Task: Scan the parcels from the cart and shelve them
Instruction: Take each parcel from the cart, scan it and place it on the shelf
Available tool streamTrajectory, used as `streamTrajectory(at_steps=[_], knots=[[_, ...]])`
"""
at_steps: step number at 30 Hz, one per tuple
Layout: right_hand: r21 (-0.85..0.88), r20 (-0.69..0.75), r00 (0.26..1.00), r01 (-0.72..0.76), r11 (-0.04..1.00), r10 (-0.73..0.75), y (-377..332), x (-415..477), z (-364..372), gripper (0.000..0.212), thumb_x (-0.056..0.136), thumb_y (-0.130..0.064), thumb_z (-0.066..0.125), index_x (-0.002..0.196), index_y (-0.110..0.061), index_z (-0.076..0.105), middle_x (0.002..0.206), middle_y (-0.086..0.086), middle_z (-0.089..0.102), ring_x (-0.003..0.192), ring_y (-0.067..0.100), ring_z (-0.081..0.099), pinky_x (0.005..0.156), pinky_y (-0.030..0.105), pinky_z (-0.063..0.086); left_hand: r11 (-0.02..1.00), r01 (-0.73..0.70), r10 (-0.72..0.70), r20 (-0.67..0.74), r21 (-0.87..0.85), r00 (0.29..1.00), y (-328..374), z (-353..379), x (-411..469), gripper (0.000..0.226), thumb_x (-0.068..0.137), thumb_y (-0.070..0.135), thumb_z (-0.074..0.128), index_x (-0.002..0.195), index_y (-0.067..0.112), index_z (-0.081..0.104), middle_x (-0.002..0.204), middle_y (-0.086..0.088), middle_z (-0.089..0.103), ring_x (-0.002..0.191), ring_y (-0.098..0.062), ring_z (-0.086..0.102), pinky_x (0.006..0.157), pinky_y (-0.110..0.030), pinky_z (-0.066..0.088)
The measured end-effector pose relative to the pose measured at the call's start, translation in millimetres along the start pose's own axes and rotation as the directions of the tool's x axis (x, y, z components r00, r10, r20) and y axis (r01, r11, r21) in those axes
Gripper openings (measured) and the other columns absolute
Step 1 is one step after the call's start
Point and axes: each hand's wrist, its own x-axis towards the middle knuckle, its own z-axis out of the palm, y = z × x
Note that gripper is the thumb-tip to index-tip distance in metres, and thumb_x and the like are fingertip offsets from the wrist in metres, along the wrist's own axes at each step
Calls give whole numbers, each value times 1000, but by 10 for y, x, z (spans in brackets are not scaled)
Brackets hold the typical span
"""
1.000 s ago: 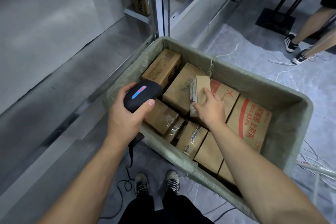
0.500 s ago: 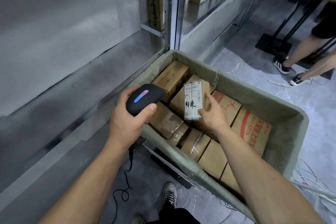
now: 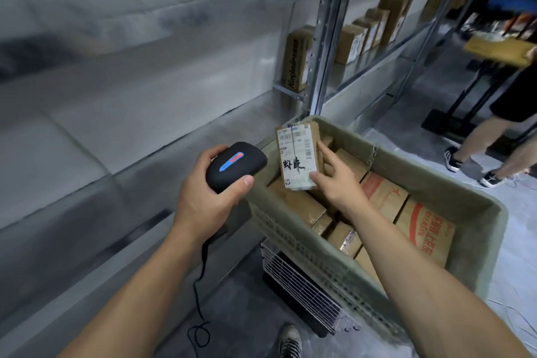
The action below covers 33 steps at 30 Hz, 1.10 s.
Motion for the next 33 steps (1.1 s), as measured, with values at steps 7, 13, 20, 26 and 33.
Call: streamTrajectory(at_steps=[7, 13, 20, 26, 33], knots=[[-277, 131, 986, 139, 951, -106, -645, -121, 91, 70, 92, -26, 68, 147, -55, 37, 144, -2, 57, 127, 21, 55, 108, 41, 45, 979, -139, 122, 115, 152, 986, 198, -652, -316, 59, 60, 61, 74, 115, 56, 53, 106, 34, 66, 90, 2, 68, 82, -18, 53], [-407, 244, 950, 284, 868, -197, -1086, -147, 184, 67, 93, -26, 67, 148, -52, 39, 138, 0, 59, 121, 21, 57, 105, 39, 46, 952, -188, 159, 134, 243, 978, 318, -933, -537, 63, 59, 66, 72, 118, 55, 51, 106, 38, 64, 95, 6, 66, 78, -9, 48], [-429, 335, 916, 358, 829, -222, -1278, -157, 165, 68, 94, -19, 65, 150, -48, 37, 127, -1, 62, 106, 17, 63, 92, 35, 53, 947, -179, 170, 56, 267, 984, 419, -997, -692, 64, 63, 54, 80, 122, 52, 53, 99, 32, 69, 80, 4, 68, 62, -11, 50], [-405, 362, 903, 378, 832, -233, -1268, -37, 65, 68, 95, -20, 66, 149, -50, 38, 124, -1, 60, 94, 10, 64, 81, 28, 53, 936, -166, 172, 8, 310, 985, 520, -883, -762, 64, 61, 62, 73, 120, 52, 51, 100, 28, 69, 91, 6, 67, 73, -4, 46], [-395, 381, 887, 412, 821, -262, -1277, 149, -155, 67, 96, -19, 66, 150, -48, 38, 121, -2, 61, 83, 2, 61, 57, 9, 40, 930, -126, 159, -68, 344, 985, 618, -678, -850, 61, 61, 63, 73, 117, 55, 51, 96, 32, 69, 88, 4, 68, 71, -5, 45]])
